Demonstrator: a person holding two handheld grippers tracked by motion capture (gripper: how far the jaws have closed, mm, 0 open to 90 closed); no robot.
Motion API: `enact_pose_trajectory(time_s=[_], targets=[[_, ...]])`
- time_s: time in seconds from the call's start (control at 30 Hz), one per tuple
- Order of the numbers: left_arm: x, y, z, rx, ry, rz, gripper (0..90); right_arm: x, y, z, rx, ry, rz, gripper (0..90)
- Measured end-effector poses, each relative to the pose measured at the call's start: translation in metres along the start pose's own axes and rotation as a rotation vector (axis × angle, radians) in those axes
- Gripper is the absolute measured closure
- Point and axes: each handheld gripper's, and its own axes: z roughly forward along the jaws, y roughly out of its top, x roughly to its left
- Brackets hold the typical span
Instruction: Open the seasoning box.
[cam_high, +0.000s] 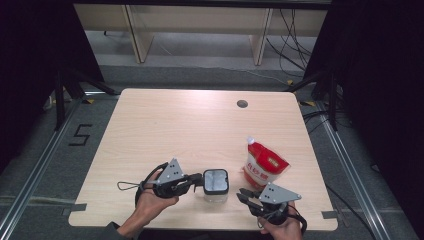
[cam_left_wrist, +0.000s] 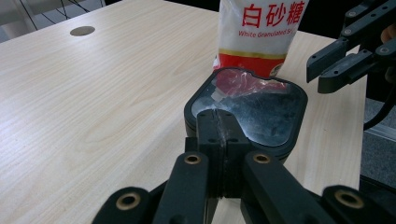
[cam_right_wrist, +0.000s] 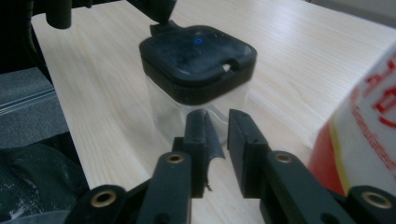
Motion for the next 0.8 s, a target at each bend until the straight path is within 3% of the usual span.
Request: enact_pose_trajectory(time_s=[0.23,0.57,0.6,0.63,0.8], targets=[[0.001,-0.001,0.0,-0.01,-0.007,-0.01,89.0,0.0,0.007,0.014,-0.001,0.013,-0.012,86.4],[0.002,-0.003,0.001,-0.026,-0.012,-0.029,89.1,-0.002,0.01,0.017,0.013,0.025,-0.014,89.0],[0.001,-0.003,0.001,-0.03,-0.01,-0.045,89.1,-0.002,0.01,0.017,0.014,0.025,-0.014,89.4],[0.001,-0.004,0.001,-0.031,-0.01,-0.04,89.1,-0.002,0.01,0.019,0.006,0.046,-0.006,89.6],[0.001,-0.004,0.002,-0.025,-0.013,-0.034,89.1,-0.002,0.011,0.019,0.02,0.03,-0.02,90.0]])
